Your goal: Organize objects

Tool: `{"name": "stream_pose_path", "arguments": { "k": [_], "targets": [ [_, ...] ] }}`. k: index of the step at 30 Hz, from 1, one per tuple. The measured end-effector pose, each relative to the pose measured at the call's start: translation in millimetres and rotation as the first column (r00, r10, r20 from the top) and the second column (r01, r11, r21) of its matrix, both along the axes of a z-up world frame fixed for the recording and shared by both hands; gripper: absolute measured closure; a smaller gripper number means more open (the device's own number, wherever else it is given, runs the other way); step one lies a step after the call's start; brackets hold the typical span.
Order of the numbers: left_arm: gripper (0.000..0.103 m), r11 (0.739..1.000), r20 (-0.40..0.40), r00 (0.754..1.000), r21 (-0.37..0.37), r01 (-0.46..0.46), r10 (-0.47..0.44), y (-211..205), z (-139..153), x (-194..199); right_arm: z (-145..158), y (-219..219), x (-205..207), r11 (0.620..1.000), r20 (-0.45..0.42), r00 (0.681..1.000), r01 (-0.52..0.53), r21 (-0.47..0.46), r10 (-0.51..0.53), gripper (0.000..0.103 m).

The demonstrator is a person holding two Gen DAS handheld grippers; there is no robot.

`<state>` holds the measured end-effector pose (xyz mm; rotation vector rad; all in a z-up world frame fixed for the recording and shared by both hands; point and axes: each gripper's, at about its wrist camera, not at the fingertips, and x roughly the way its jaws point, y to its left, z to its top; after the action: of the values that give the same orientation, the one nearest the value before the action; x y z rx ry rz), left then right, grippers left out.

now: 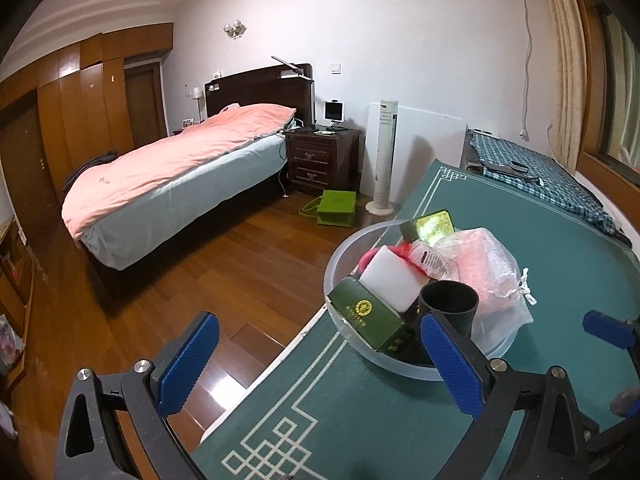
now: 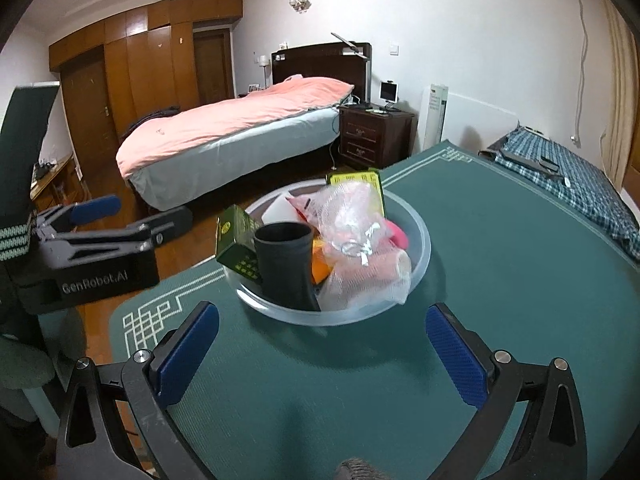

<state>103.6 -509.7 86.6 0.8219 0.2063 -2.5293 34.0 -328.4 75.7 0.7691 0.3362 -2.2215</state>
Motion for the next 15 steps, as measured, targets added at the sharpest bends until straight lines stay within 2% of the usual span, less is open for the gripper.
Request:
{"name": "stream_pose_path", "arguments": {
  "k": [9, 15],
  "targets": [
    [0.0, 1.0, 0.006, 1.0, 0.008, -0.012, 0.012, -7.7, -3.0, 3.9, 4.2, -9.5, 4.0, 1.0, -0.046, 0.999, -0.011, 0.009, 0.011, 0.0],
    [0.0, 1.0, 0.012, 1.0, 0.012, -0.016, 0.016, -10.2, -4.9, 6.7, 3.9, -14.3, 4.3, 0.999, -0.026, 0.999, -0.037, 0.006, 0.037, 0.0]
  ]
}}
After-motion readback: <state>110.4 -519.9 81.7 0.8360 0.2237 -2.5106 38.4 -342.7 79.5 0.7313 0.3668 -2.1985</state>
